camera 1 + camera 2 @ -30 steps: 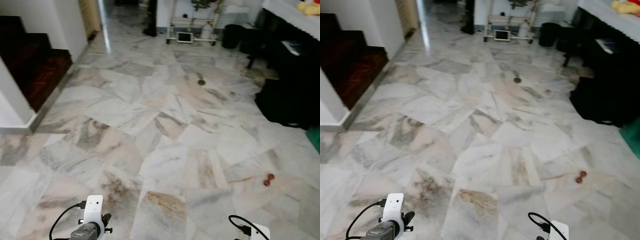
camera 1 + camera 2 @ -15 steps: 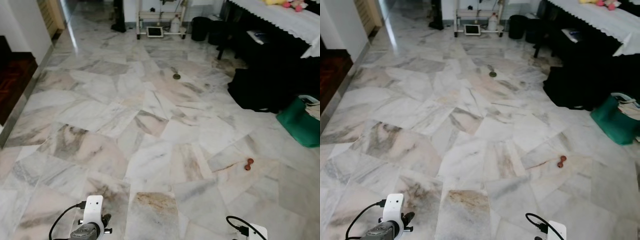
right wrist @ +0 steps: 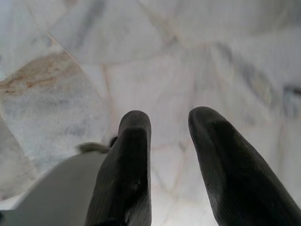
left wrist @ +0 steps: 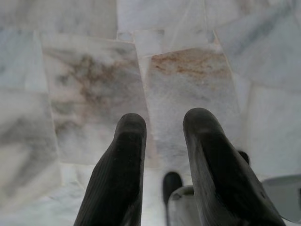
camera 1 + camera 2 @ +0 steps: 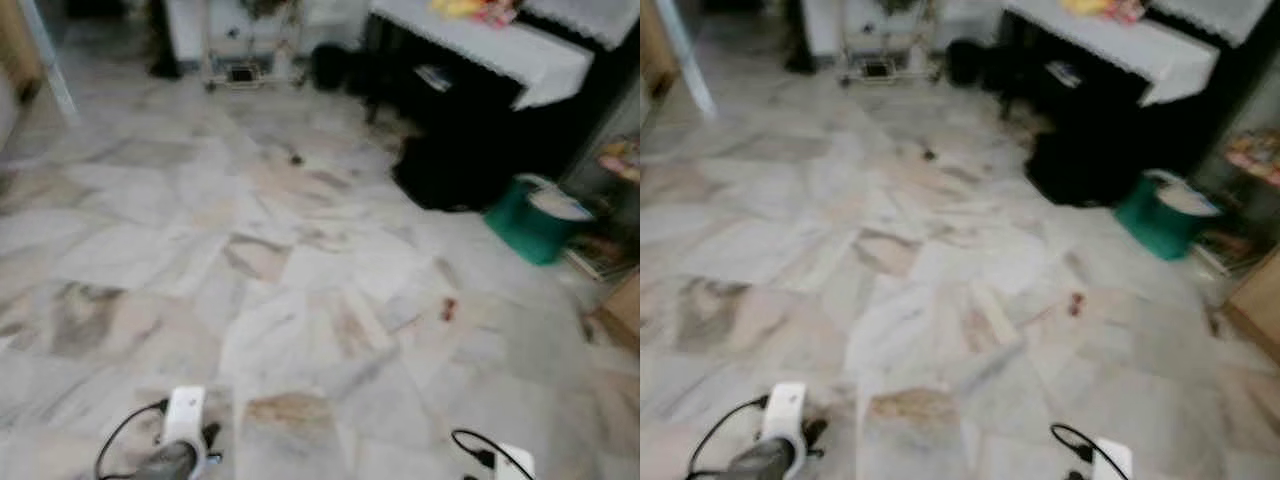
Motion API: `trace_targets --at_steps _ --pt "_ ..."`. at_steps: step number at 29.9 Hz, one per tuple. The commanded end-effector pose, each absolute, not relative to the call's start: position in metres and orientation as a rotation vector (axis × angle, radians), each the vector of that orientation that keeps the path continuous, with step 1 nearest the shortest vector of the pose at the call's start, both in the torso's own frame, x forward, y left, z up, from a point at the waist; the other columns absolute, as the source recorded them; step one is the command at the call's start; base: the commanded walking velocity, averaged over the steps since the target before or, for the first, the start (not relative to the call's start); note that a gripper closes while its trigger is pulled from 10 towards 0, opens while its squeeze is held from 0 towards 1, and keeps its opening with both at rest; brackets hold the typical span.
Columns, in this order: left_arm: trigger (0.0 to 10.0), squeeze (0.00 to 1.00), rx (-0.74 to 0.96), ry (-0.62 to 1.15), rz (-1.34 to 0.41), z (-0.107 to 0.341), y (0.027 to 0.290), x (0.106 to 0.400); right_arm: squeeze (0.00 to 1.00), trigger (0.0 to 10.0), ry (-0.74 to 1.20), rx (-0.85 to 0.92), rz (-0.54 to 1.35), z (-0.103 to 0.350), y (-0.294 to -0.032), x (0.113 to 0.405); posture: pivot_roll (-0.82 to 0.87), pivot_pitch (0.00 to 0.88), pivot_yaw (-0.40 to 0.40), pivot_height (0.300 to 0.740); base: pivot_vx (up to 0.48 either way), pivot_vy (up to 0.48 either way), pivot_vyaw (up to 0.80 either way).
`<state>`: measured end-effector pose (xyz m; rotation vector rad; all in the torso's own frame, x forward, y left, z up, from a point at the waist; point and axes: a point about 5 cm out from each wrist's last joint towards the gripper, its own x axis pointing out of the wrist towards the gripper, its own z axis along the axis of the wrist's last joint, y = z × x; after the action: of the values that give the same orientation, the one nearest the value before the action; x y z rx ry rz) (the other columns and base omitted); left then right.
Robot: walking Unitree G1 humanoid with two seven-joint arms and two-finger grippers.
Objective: Setting the table
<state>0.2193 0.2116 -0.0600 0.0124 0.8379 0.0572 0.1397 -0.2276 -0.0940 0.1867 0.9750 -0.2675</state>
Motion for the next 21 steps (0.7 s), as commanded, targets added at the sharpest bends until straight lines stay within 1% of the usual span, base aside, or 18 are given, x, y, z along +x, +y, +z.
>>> trace_targets --at_steps 1,14,21 --pt "10.0 0.0 0.007 0.83 0.038 -0.0587 0.2042 0.2238 0.0 10.0 0.977 0.17 -0.282 -0.0928 -0.2342 0.139 0.1 0.0 -0.044 0.715 0.0 0.0 -0.74" --pt "10.0 0.0 0.041 0.832 0.005 -0.0578 0.2024 0.2258 0.0 10.0 0.976 0.165 -0.277 -0.0928 -0.2332 0.1399 0.11 0.0 -0.037 0.715 0.0 0.0 -0.74" --pt "10.0 0.0 0.065 0.824 -0.011 -0.0552 0.2056 0.2286 0.0 10.0 0.976 0.175 -0.274 -0.0936 -0.2288 0.1403 0.11 0.0 -0.01 0.715 0.0 0.0 -0.74"
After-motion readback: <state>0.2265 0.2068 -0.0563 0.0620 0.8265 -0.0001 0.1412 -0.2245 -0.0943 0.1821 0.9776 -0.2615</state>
